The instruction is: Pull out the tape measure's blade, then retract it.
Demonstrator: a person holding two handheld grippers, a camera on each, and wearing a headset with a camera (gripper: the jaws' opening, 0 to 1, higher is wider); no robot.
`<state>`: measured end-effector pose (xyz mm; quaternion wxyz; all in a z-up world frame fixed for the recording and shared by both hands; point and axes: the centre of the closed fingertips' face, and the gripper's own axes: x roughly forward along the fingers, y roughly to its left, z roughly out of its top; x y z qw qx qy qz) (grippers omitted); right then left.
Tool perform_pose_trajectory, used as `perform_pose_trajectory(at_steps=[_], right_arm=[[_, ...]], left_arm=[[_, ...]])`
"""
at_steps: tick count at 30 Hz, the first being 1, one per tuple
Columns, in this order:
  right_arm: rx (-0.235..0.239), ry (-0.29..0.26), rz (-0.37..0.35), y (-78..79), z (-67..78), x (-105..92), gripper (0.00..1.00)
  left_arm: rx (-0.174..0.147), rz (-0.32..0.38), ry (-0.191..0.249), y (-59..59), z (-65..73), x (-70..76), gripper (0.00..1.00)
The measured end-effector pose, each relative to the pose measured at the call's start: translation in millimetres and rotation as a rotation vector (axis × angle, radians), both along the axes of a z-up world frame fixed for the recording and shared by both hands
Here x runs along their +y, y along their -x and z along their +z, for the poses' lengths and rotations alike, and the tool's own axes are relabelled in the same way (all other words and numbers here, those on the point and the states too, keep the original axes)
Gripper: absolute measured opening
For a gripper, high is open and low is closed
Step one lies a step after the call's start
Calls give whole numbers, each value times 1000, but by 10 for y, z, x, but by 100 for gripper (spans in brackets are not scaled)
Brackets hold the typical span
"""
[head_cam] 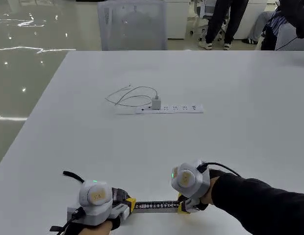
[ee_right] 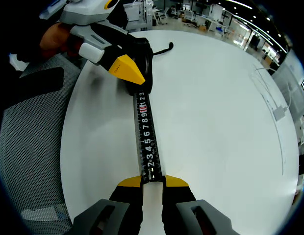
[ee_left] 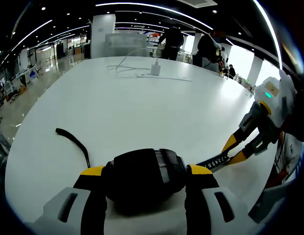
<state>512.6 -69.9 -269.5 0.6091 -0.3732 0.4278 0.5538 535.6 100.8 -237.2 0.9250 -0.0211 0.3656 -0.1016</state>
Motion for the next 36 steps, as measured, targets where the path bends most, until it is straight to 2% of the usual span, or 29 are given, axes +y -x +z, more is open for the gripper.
perform_pose_trajectory(at_steps=[36], right_arm=[[3, -18, -6, -4, -10, 166, 10]], left_arm=[[0, 0, 0, 4, 1, 1, 60]])
